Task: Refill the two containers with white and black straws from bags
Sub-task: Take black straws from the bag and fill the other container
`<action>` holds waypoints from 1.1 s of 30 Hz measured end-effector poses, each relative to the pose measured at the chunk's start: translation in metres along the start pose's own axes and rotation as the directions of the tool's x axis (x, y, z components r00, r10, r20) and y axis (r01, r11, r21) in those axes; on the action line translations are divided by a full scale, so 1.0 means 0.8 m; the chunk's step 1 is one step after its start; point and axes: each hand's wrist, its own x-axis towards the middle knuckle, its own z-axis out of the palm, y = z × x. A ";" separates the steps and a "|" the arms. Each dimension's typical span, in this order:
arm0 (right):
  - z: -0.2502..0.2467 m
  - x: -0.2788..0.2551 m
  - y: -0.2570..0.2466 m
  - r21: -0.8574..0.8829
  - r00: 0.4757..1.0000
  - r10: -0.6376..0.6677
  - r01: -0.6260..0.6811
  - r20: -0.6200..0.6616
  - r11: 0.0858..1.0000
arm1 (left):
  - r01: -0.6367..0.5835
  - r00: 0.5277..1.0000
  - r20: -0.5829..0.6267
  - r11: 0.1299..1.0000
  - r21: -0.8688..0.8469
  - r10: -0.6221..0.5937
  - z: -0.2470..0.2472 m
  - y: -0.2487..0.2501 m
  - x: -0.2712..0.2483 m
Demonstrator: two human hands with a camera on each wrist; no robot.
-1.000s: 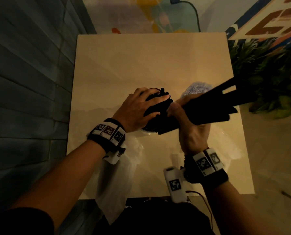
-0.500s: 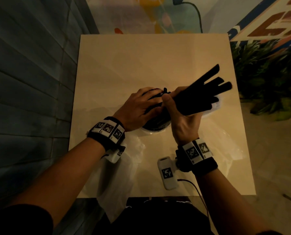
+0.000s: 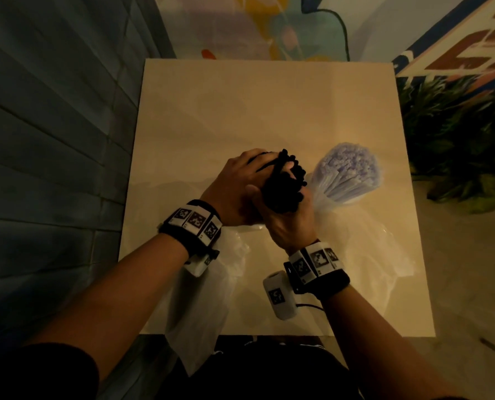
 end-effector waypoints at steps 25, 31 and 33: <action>-0.021 0.001 -0.022 -0.114 0.994 -0.100 0.095 -0.038 0.989 | 0.056 0.998 -0.010 0.998 0.011 -0.056 -0.001 0.013 -0.004; -0.039 0.004 -0.046 -0.276 0.967 -0.249 0.229 -0.042 0.934 | 0.056 0.998 0.017 0.998 0.010 -0.056 -0.002 0.009 -0.003; -0.032 0.001 -0.038 -0.420 0.955 -0.272 0.296 0.118 0.858 | 0.036 0.999 0.009 0.999 -0.011 -0.036 -0.002 0.008 -0.001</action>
